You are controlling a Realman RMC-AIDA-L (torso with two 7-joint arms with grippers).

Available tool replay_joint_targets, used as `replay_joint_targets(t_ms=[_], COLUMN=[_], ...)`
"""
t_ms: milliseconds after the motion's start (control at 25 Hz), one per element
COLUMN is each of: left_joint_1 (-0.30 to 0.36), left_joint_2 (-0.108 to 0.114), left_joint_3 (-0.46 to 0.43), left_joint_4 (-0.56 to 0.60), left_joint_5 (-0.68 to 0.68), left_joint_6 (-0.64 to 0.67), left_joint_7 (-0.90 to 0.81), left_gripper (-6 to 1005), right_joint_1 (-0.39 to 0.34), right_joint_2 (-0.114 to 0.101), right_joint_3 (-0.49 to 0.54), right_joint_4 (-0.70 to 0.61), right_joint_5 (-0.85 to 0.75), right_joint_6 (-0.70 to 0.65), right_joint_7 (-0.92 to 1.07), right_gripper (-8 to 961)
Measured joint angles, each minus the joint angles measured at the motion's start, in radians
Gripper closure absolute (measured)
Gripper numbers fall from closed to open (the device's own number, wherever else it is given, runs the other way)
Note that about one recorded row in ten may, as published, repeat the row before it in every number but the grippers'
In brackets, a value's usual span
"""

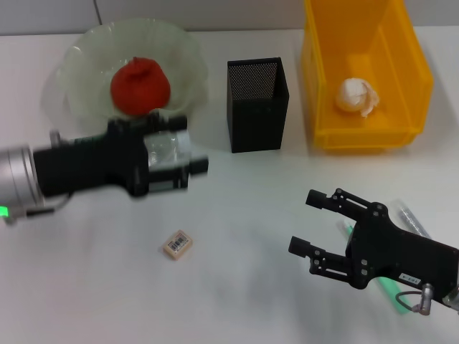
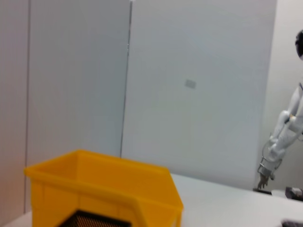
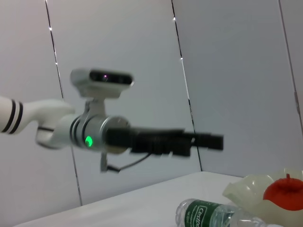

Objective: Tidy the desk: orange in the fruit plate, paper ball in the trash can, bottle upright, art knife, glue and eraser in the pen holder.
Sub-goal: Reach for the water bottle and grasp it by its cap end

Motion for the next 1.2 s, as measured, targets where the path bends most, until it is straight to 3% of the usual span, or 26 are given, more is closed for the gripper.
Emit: replay_joint_targets(t_ms=[240, 480, 600, 920, 1200], left_joint_1=[-0.062, -0.211, -0.266, -0.318, -0.361], left_joint_2=[0.001, 0.002, -0.003, -0.009, -0.012], left_joint_3=[0.009, 0.028, 0.103, 0.313, 0.365], left_joint_4=[0.207, 0.374, 0.415, 0.432, 0.374], left_joint_5=[0.095, 0.412, 0.573, 0.816, 0.958], left_joint_6=[-0.050, -0.047, -0.063, -0.203, -0.244], left_joint_7=[-0.208, -0.514, -0.609, -0.755, -0.811], left_gripper=[241, 242, 242, 243, 244], right_joint_1=[0.011, 0.007, 0.004, 0.015, 0.015], right_joint_2=[0.000, 0.000, 0.001, 0.001, 0.001], right_joint_3=[0.000, 0.000, 0.000, 0.000, 0.000], right_joint_4=[0.005, 0.007, 0.007, 0.022, 0.024], right_joint_5=[0.000, 0.001, 0.002, 0.014, 0.014], right_joint_6=[0.000, -0.005, -0.007, -0.007, -0.007], right_joint_7=[0.002, 0.012, 0.012, 0.012, 0.010], right_gripper=[169, 170, 170, 169, 170])
